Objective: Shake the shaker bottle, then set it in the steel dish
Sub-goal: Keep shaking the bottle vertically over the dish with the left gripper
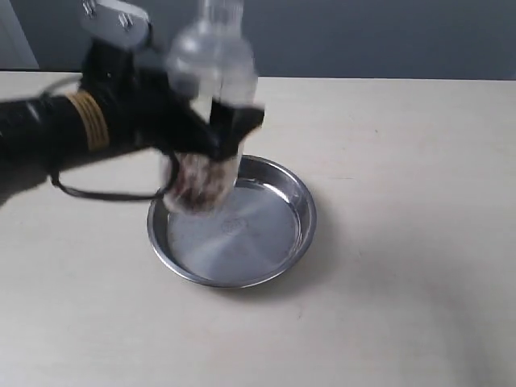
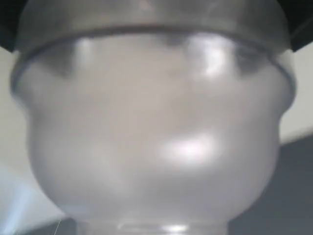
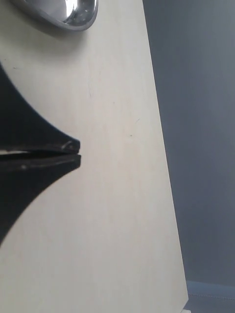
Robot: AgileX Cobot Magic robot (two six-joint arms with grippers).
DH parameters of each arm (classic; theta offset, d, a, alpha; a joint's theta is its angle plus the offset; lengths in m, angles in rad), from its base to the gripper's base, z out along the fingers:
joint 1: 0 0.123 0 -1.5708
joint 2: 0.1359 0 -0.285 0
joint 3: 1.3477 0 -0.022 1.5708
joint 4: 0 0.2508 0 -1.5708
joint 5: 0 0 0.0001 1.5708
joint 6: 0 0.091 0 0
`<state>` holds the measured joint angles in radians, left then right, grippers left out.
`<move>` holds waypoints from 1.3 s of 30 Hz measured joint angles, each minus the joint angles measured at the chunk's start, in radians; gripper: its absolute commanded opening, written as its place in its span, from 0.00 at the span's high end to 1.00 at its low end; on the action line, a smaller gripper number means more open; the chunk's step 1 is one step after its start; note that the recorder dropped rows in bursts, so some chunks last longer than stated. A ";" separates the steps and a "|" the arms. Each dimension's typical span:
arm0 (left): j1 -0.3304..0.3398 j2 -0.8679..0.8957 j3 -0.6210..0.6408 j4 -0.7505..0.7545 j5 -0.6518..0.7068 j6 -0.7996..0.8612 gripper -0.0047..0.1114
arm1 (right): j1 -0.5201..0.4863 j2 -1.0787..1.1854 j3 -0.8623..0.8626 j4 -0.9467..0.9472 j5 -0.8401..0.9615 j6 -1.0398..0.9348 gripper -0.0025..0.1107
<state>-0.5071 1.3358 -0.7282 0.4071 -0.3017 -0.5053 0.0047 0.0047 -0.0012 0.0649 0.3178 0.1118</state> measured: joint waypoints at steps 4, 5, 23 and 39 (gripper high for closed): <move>-0.008 -0.012 -0.007 0.011 -0.119 -0.004 0.96 | 0.000 0.000 0.000 0.000 0.000 0.000 0.99; -0.008 0.021 0.014 0.009 -0.121 -0.007 0.96 | 0.000 0.000 0.000 0.000 0.000 0.000 0.99; -0.015 -0.022 -0.024 0.052 -0.014 -0.065 0.96 | 0.000 0.000 0.000 0.000 0.000 0.000 0.99; -0.033 0.027 -0.002 0.003 -0.041 -0.015 0.96 | 0.000 0.000 0.000 0.000 0.000 0.000 0.99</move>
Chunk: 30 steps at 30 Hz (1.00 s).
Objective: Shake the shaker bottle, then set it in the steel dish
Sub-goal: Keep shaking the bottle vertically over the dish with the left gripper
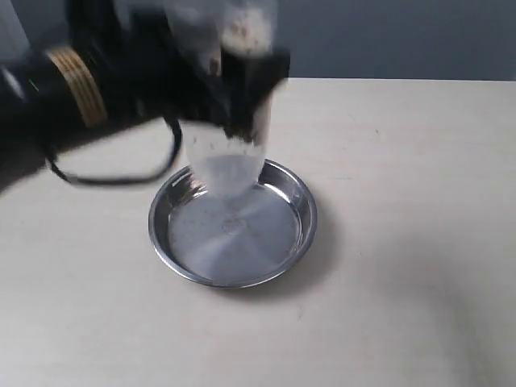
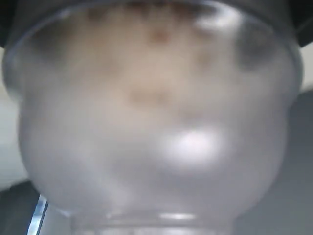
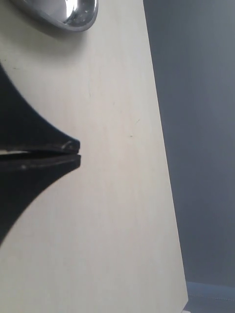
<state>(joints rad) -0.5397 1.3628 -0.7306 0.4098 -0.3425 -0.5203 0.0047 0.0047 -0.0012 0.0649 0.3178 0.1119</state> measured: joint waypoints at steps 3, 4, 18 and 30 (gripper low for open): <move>0.000 0.066 0.055 -0.002 0.121 0.000 0.96 | 0.000 0.000 0.000 0.000 0.000 0.000 0.99; 0.000 0.039 0.044 -0.002 0.124 0.000 0.96 | 0.000 0.000 0.000 0.000 0.000 0.000 0.99; 0.000 -0.052 0.012 0.001 -0.050 -0.037 0.96 | 0.000 0.000 0.000 0.000 0.000 0.000 0.99; 0.000 -0.069 -0.003 0.014 -0.017 -0.014 0.96 | 0.000 0.000 0.000 0.000 0.000 0.000 0.99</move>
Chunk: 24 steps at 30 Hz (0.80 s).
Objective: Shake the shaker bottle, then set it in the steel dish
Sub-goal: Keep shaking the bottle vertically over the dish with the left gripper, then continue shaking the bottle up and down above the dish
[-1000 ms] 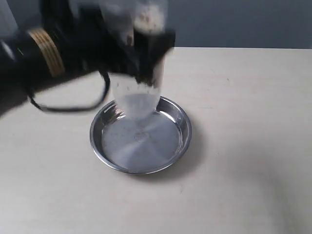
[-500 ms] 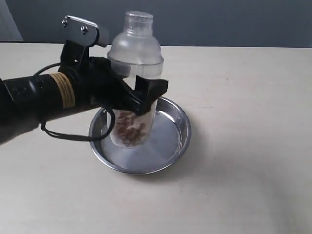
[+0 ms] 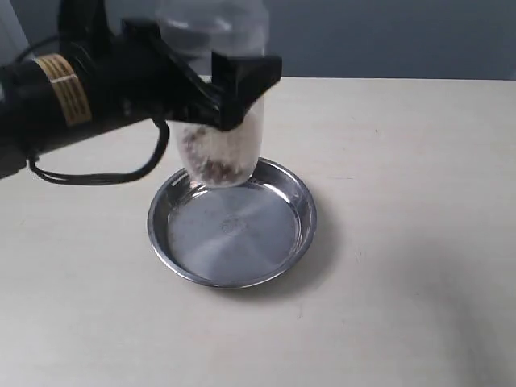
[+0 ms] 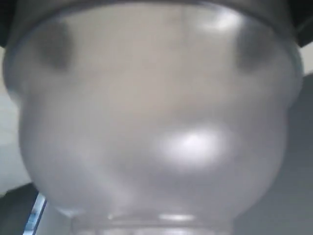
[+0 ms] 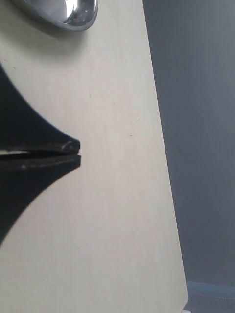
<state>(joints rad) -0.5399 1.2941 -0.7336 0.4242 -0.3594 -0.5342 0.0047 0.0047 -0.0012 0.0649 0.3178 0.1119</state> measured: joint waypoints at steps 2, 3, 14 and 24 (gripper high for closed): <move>0.000 0.039 0.036 -0.009 -0.021 0.007 0.96 | 0.000 0.000 0.000 0.000 0.000 0.000 0.99; 0.002 0.078 0.062 -0.014 -0.011 0.007 0.96 | 0.000 0.000 0.000 0.000 0.000 0.000 0.99; 0.001 0.029 0.007 -0.033 -0.052 0.014 0.96 | 0.000 0.000 0.000 0.000 0.000 -0.002 0.99; -0.011 0.012 -0.006 -0.024 -0.019 -0.008 0.96 | 0.000 0.000 0.000 0.000 0.000 -0.002 0.99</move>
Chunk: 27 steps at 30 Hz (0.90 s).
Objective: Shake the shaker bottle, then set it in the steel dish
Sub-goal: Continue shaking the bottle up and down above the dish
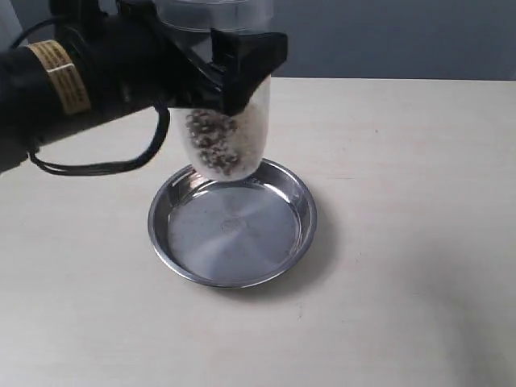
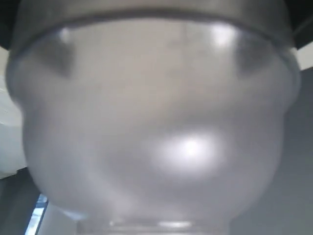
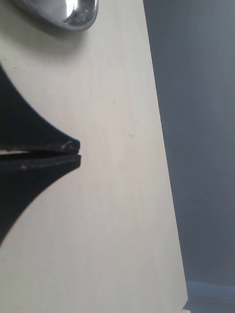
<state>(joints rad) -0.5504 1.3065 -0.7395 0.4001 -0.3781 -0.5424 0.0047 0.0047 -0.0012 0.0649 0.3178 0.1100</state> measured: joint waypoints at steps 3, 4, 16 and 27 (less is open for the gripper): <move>-0.012 0.103 0.068 0.007 0.031 -0.013 0.96 | 0.000 0.000 0.000 0.000 0.000 0.000 0.99; -0.012 0.136 0.082 0.015 0.079 -0.017 0.96 | 0.000 0.000 0.000 0.000 0.000 0.000 0.99; -0.024 0.165 0.121 -0.054 0.027 0.011 0.96 | 0.000 0.000 0.000 0.000 0.000 0.002 0.99; -0.016 0.055 0.065 -0.127 0.004 0.186 0.96 | 0.000 0.000 0.000 0.000 0.000 0.002 0.99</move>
<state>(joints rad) -0.5665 1.3618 -0.6748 0.2736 -0.3738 -0.3563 0.0047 0.0047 -0.0012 0.0649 0.3178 0.1118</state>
